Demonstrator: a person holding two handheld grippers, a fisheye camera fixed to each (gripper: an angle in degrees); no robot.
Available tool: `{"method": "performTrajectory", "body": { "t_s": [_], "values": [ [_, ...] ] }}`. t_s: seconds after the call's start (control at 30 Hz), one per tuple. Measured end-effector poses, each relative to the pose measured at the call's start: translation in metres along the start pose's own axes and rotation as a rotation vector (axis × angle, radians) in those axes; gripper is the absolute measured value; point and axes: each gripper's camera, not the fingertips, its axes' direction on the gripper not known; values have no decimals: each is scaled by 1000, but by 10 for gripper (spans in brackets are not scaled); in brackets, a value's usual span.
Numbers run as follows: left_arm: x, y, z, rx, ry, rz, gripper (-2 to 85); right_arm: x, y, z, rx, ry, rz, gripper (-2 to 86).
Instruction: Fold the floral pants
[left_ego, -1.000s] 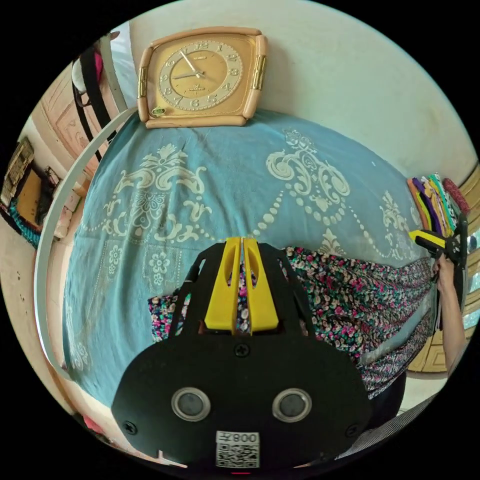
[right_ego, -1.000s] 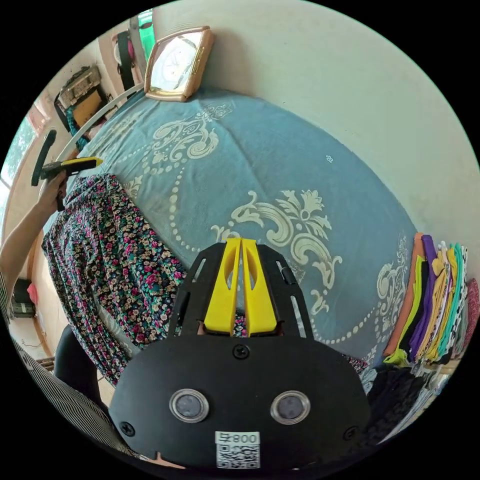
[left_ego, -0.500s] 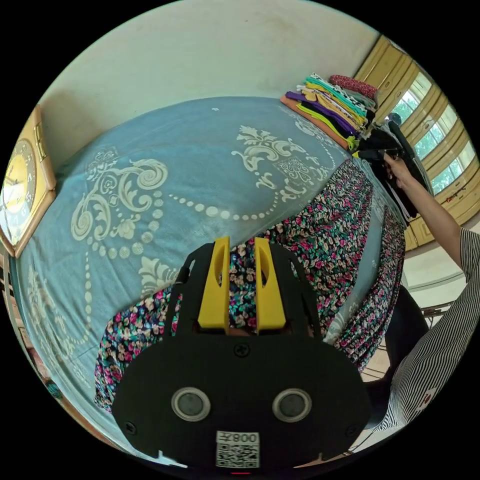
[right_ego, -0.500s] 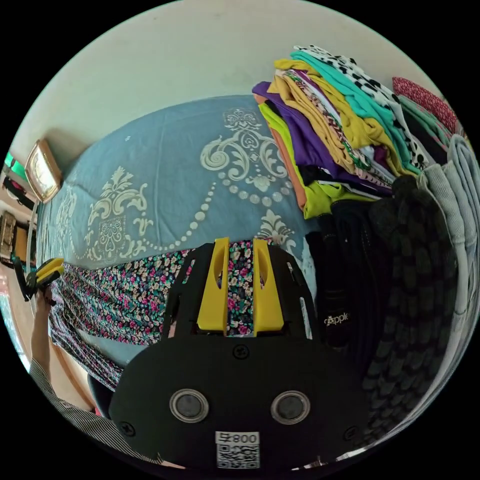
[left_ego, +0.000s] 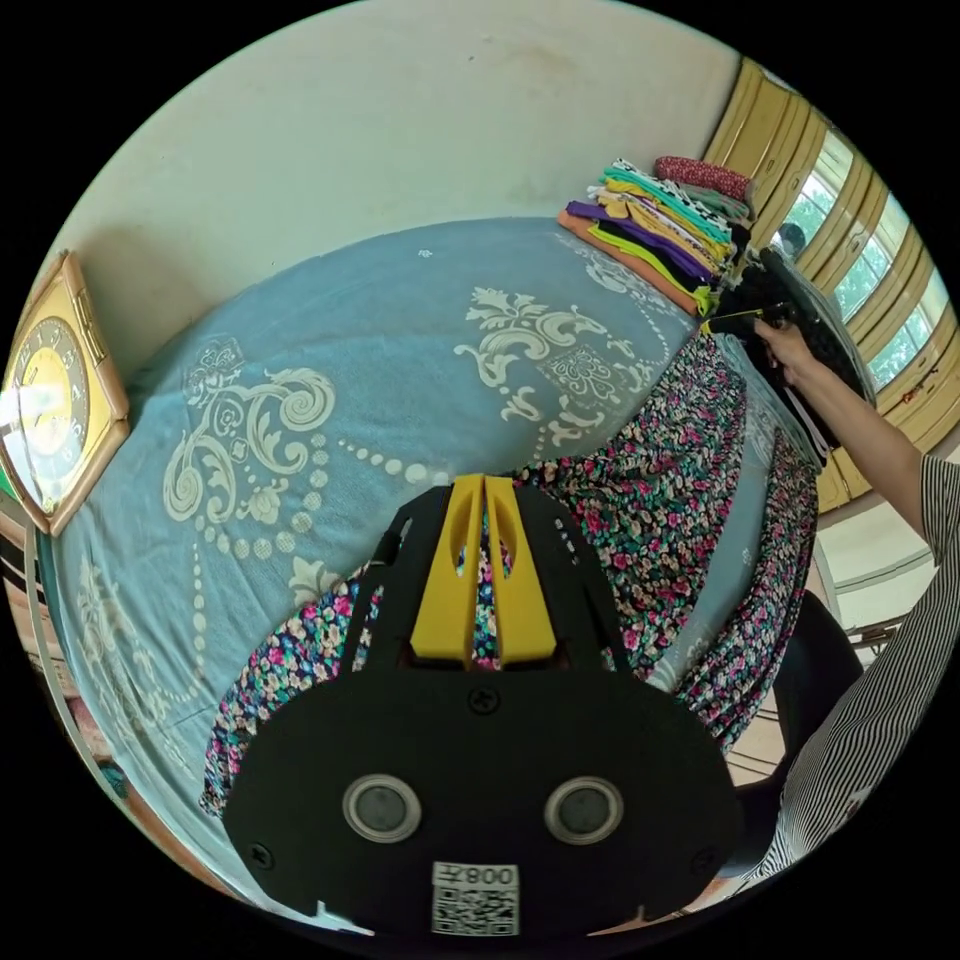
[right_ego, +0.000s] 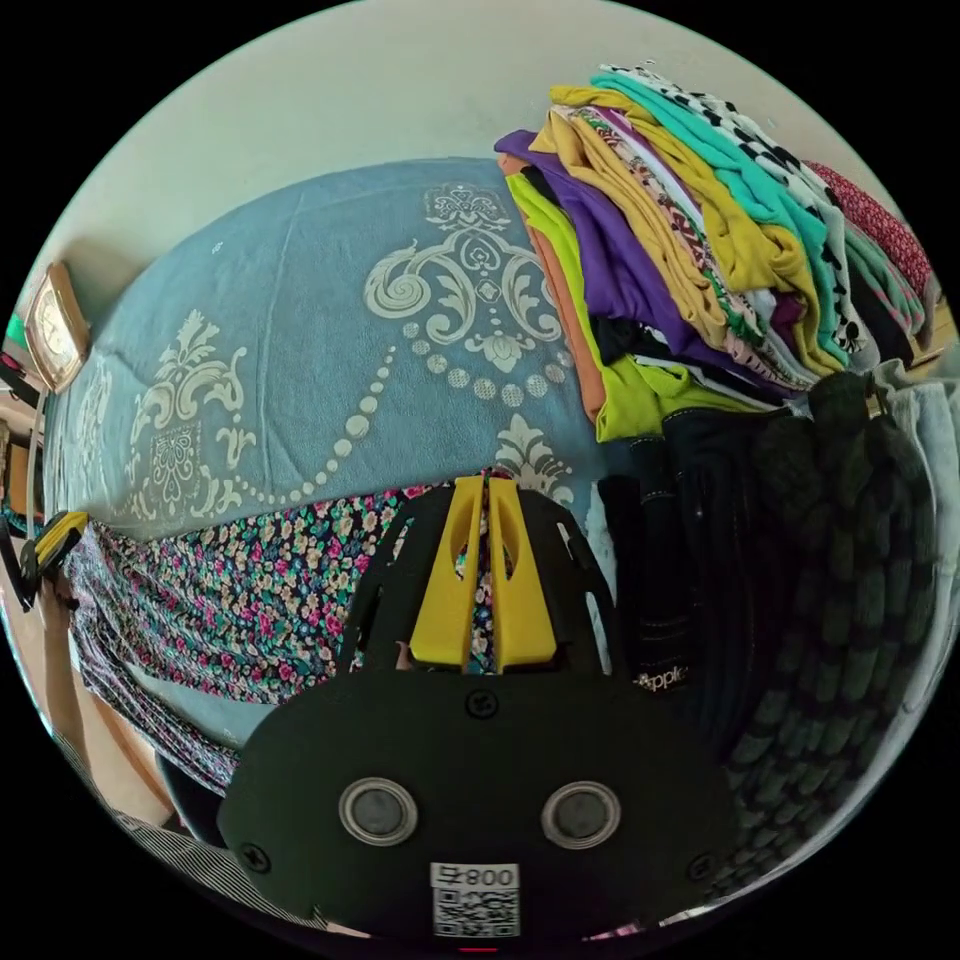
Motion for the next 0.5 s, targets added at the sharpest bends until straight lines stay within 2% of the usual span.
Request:
{"method": "performTrajectory", "body": {
  "t_s": [0.23, 0.3, 0.37, 0.5],
  "values": [
    [-16, 8, -23, 52, -26, -65, 6, 3, 1, -22, 116, -10, 44, 8],
    [-23, 14, -18, 12, -31, -106, 11, 1, -3, -11, 67, -58, 52, 12],
    [-32, 28, -24, 14, -30, -161, 24, -4, -4, 2, 24, -22, 63, 17],
    [-47, 68, -65, 134, -3, -271, 48, -24, 0, 12, 14, 35, 79, 47]
  ]
}}
